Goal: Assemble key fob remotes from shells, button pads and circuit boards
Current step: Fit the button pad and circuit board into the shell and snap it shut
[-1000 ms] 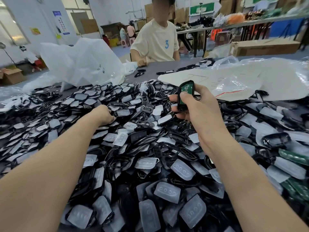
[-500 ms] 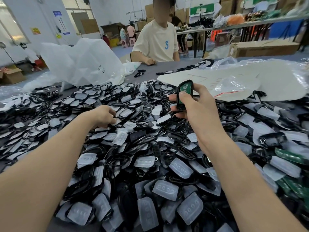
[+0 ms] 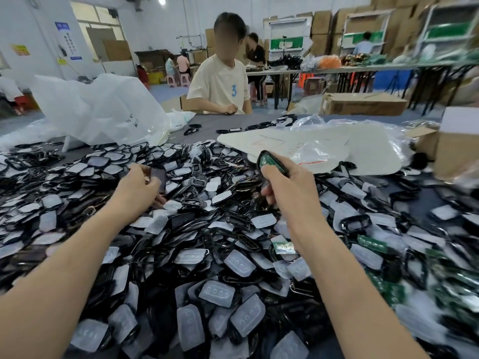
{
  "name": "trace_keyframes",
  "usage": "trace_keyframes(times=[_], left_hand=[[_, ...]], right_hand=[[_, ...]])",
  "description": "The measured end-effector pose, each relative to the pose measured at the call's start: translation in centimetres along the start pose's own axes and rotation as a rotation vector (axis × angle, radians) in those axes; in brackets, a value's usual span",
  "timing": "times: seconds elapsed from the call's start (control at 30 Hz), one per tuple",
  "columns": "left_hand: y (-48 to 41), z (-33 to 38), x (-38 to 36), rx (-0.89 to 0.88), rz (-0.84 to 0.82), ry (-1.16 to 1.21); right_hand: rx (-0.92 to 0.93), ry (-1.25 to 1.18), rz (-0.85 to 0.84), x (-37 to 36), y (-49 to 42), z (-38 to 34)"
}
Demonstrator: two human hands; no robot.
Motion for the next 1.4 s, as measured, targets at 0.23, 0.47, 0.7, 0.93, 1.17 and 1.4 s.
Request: trace_keyframes(times=[0.23,0.47,0.7,0.93,1.17,1.4], left_hand=[[10.6,10.7,-12.4,-0.244,-0.194,0.412],[20.3,16.9,-26.8,-0.34,-0.463,0.603],[24.2,18.4,-31.7,-0.357,-0.503,0.63],[24.4,17.7,-32.0,-0.456,-0.421,0.46],[24.3,17.3,-31.1,-0.596,-0.244,0.306],[25.4,18.0,-31.0,-0.733,-0.242,0.198]], right_hand=[[-0.166,-0.163,-0.026,10.3,4.4,3.2],[-0.187,-0.006,0.137,23.0,8.1,5.4],[-0.169,-0.108,0.199,28.7,9.1,5.9],[-0.134,-0.033,0.074,27.5,8.7,6.2],[-0.109,-0.005,0.061,27.1,8.7,6.3],[-0.093,0.026,0.046,26.6,9.0,6.1]])
Point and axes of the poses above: each hand's wrist, its own y-axis away from the middle knuckle, its own x-axis out of the back of the hand, z = x × y, the point moved 6 cm from there along -y, towards the middle knuckle, and after that the axes turned 2 degrees about y, right-handed, at the moved point
